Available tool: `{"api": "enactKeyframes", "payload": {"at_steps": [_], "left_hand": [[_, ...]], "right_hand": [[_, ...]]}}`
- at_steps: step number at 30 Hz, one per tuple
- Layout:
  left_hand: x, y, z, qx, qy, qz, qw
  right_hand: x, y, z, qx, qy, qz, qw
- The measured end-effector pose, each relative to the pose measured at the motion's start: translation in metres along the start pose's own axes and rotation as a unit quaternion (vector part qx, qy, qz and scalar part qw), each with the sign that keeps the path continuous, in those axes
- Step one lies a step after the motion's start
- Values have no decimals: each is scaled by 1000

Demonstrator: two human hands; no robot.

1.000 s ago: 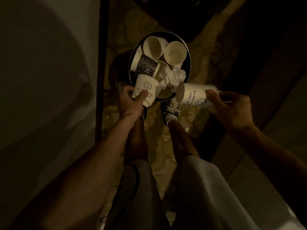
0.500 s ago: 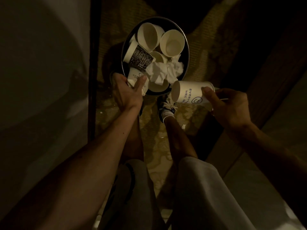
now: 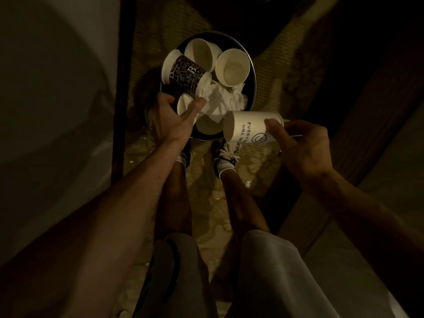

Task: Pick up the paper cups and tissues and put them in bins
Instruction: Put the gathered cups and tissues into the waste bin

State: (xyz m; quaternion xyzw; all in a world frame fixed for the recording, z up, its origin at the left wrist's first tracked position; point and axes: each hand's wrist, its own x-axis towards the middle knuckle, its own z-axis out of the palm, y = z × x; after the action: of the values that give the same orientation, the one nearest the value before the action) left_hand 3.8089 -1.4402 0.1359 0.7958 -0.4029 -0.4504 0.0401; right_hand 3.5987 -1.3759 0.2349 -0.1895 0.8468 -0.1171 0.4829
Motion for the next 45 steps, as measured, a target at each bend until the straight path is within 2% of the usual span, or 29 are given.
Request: {"api": "enactKeyframes", "payload": {"at_steps": [2, 4, 5, 6, 9, 10, 12, 16, 19, 21, 25, 29, 32, 35, 37, 40, 42, 45], "left_hand": [[-13, 2, -13, 5, 31, -5, 999], [-29, 4, -28, 10, 69, 35, 997], [-39, 7, -33, 3, 62, 65, 996], [-49, 10, -36, -21, 22, 87, 996], [-75, 18, -35, -106, -206, 91, 969], [-80, 18, -31, -98, -253, 102, 957], [-85, 15, -23, -73, -277, 127, 950], [-80, 10, -14, -9, -240, 176, 955], [-69, 1, -14, 98, -124, 261, 952], [-60, -5, -15, 194, -74, 294, 933], [-47, -14, -10, 359, -80, 297, 881], [-40, -14, -5, 401, -48, 293, 867], [-41, -11, -6, 380, -47, 281, 880], [-49, -6, -12, 327, -58, 302, 894], [-54, -1, -15, 233, -33, 311, 921], [-48, 21, -18, 23, -60, 234, 970], [-40, 38, -20, -30, -102, 208, 972], [-27, 54, -19, -26, -122, 209, 970]], "right_hand": [[1, -2, 2, 2, 1, -2, 1000], [1, -4, 3, 2, 5, -9, 1000], [1, -4, 4, -1, 8, -13, 1000], [0, -5, 5, -7, 9, -17, 1000], [-5, -5, 9, -19, -6, -20, 1000], [-7, -5, 10, -25, -13, -22, 999], [-8, -4, 10, -22, -20, -24, 999], [-4, -3, 5, -17, -18, -25, 999], [-2, -3, 1, -21, 1, -37, 999], [-2, -1, -2, -22, 3, -37, 999], [-3, 4, -7, -24, -15, -43, 999], [-5, 7, -10, -9, -23, -66, 998], [-6, 6, -7, 21, -14, -65, 998], [-7, 1, -4, 50, -10, -55, 997], [-5, -7, -3, 70, -10, -52, 996], [3, -24, 1, 108, -29, -67, 992], [10, -35, 8, 118, -53, -74, 989], [22, -46, 18, 135, -83, -64, 985]]}}
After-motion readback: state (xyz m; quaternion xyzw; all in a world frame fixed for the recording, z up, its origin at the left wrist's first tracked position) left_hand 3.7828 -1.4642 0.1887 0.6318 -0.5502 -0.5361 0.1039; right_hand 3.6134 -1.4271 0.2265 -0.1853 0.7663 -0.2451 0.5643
